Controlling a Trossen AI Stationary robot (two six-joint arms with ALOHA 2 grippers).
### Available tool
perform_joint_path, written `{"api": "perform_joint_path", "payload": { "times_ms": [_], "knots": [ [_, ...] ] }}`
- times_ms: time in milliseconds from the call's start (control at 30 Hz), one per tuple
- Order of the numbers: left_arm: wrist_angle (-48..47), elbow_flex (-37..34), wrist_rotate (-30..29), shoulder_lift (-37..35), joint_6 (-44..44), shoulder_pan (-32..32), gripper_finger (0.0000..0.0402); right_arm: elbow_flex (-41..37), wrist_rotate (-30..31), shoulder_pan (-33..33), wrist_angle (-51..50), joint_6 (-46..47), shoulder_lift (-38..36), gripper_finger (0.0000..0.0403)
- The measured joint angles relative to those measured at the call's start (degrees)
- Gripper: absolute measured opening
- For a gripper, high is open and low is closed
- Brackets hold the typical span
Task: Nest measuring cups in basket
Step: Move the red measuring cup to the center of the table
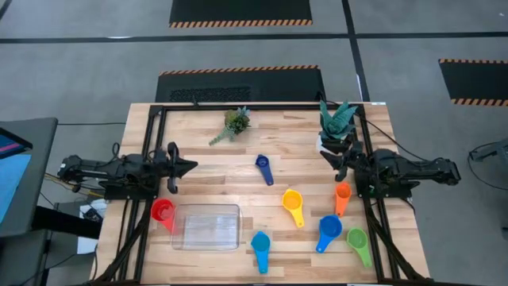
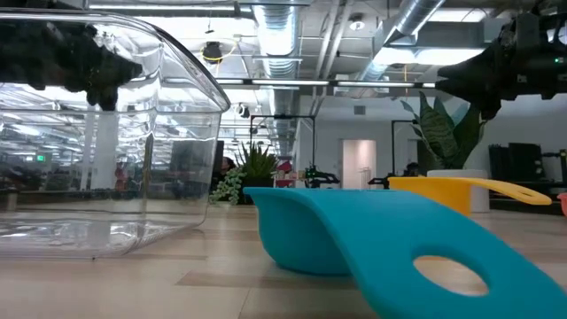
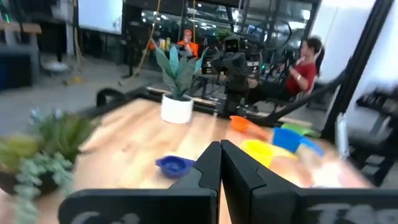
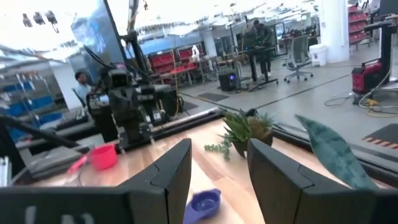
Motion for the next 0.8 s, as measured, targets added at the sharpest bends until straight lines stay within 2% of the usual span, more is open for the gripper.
{"api": "perform_joint_path", "payload": {
  "times_ms": [67, 167, 267, 333, 400, 500, 700, 800],
  "knots": [
    [5.3, -0.7, -0.6, 0.7, -3.1, 0.0, 0.0, 0.0, -2.5, 0.0, 2.5, -1.0, 0.0, 0.0182],
    [15.0, -0.7, -0.7, 2.3, -1.4, 0.0, 0.0, 0.0, -12.8, 0.0, 8.1, -3.5, 0.0, 0.0182],
    [26.5, -0.7, 7.3, 4.6, 3.7, 0.0, 0.0, 0.0, -22.7, 0.2, 12.9, -4.5, 0.0, 0.0182],
    [34.1, -0.5, 12.6, 5.8, 7.7, 0.0, 0.0, 0.0, -25.8, 0.7, 15.0, -4.5, 0.0, 0.0182],
    [34.8, 1.3, 15.2, 6.8, 10.1, 0.0, 0.0, 0.0, -26.3, 1.6, 15.3, -4.5, 0.0, 0.018],
    [25.3, 7.7, 15.2, 8.2, 11.6, 0.0, 0.0, 0.0, -26.3, 3.3, 14.2, -4.1, 0.0, 0.0176],
    [-16.4, 26.1, 7.4, 16.8, 8.4, 0.0, 0.0, 0.0, -21.8, 6.3, 8.1, -0.2, 0.0, 0.0168],
    [-31.1, 34.5, 7.2, 22.3, 4.0, 0.0, 0.0, 0.0, -17.9, 7.3, 4.3, 1.7, 0.0, 0.0165]
  ]
}}
